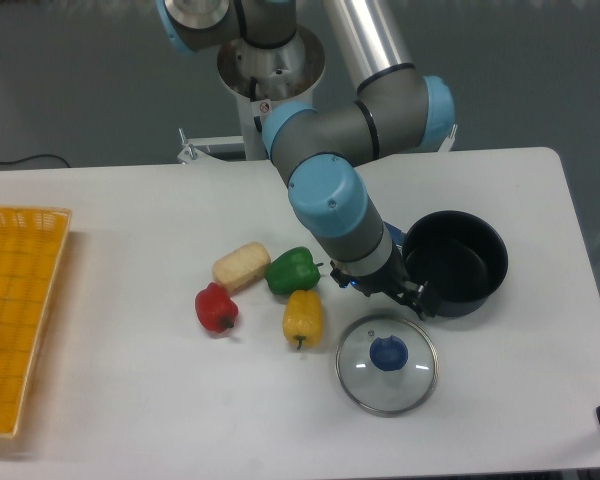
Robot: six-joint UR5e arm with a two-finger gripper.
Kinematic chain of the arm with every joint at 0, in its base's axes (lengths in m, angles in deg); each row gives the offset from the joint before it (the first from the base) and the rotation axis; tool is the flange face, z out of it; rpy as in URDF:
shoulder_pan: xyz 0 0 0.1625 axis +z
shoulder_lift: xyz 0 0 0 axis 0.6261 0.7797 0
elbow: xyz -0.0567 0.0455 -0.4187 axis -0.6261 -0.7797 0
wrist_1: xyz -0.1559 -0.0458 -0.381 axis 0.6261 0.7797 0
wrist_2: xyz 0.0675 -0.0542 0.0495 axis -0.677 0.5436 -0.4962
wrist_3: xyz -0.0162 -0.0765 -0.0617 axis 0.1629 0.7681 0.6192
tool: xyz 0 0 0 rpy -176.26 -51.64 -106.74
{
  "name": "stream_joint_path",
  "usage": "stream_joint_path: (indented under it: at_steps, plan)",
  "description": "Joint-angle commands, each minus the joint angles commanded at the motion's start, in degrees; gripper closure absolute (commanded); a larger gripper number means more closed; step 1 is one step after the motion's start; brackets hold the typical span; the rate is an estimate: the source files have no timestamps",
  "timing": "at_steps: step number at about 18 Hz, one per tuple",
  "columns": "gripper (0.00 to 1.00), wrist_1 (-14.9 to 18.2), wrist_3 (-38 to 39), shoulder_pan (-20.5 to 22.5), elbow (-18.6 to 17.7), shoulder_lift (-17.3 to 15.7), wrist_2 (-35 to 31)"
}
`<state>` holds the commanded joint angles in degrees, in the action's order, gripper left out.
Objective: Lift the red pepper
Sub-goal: 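Move the gripper from beside the saucepan over to the red pepper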
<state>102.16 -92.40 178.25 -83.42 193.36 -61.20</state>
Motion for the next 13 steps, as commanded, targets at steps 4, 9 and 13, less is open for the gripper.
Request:
stream_joint_path:
  at_steps: [4,9,13]
  plan:
    - [0.0,0.09,0.44,0.26,0.0,-0.53,2.01]
    - [0.0,-0.61,3.5,0.35,-1.93,-1.05,5.44]
    - [0.0,-0.7,6.24,1.14,-2.64,-1.49,9.93]
